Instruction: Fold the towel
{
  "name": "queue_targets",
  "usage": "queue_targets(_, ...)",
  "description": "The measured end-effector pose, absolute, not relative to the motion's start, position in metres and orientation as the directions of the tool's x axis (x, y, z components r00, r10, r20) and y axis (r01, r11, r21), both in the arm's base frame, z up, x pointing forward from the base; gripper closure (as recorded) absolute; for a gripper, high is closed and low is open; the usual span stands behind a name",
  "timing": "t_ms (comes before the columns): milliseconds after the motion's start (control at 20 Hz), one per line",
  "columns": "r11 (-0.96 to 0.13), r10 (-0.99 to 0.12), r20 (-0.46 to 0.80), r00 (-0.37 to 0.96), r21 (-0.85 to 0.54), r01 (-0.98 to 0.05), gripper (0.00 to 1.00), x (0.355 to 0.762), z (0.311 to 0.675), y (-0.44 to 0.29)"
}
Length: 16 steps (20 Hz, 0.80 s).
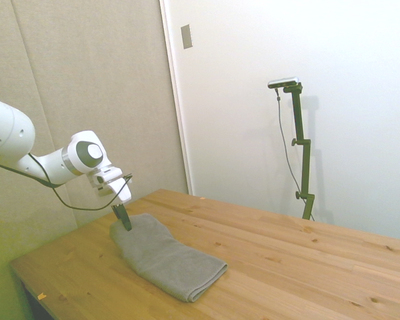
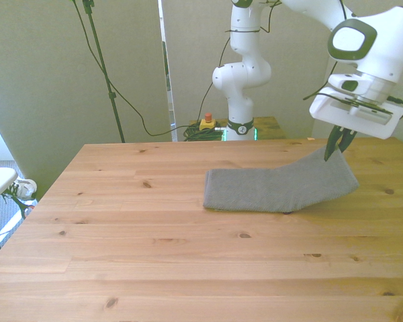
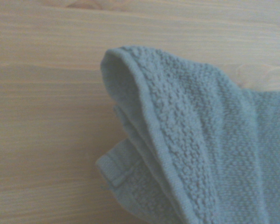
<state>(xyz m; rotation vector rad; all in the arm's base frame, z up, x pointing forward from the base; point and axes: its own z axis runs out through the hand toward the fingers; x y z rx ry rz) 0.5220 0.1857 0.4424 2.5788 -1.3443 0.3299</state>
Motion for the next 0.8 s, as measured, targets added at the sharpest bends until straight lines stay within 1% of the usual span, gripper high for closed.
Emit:
queue_targets(200,-0.513,-0.823,0.264,0.503,0.037,-0.858,1.0,0.521,0.468,0.121)
queue_targets(500,-0.454,-0.866,0.24,0.439,-0.01,-0.891,1.0,0.511,0.491,0.044)
queue_targets(650,-0.427,-0.883,0.229,0.41,-0.026,-0.904,1.0,0.503,0.497,0.014)
queue_targets(700,-0.416,-0.889,0.225,0.4,-0.026,-0.909,0.0,0.502,0.496,0.005)
queue_targets(800,-0.398,-0.898,0.214,0.384,-0.025,-0.917,0.0,0.501,0.49,-0.012)
